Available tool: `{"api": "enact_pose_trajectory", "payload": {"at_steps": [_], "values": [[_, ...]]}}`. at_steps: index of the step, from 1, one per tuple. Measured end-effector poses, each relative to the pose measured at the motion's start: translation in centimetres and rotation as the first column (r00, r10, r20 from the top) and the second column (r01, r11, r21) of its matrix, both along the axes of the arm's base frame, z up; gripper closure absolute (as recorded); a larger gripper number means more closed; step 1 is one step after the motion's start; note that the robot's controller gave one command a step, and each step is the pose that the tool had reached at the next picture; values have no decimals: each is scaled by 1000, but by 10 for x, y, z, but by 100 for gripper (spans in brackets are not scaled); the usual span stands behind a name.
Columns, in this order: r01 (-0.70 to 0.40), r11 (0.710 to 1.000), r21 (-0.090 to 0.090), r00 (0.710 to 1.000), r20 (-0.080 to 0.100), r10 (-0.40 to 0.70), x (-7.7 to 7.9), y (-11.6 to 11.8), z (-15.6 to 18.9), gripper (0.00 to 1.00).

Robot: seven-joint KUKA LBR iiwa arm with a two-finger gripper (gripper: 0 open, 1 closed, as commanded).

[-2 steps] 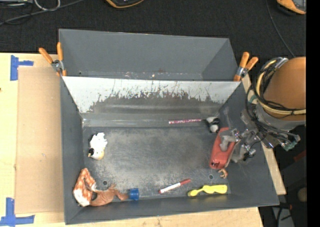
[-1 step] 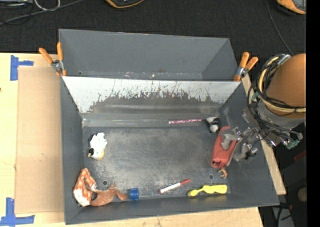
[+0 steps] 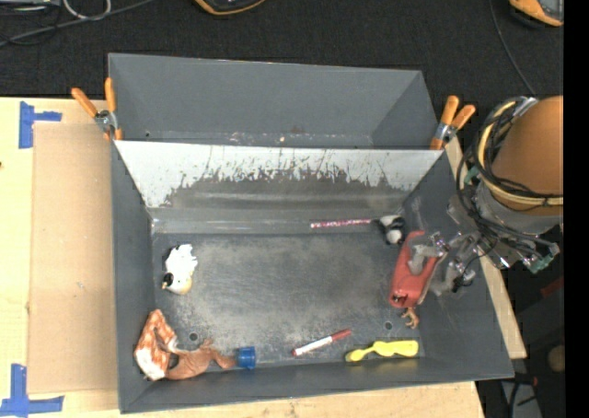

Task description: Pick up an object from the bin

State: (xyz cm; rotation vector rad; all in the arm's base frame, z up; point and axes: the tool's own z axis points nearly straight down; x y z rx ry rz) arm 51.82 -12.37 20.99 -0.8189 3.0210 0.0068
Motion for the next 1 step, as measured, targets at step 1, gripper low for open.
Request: {"api": "enact_pose_trajectory", "payload": {"at_steps": [1], "values": [[2,1000,1,1000,0,-2,0,0,3,100]]}}
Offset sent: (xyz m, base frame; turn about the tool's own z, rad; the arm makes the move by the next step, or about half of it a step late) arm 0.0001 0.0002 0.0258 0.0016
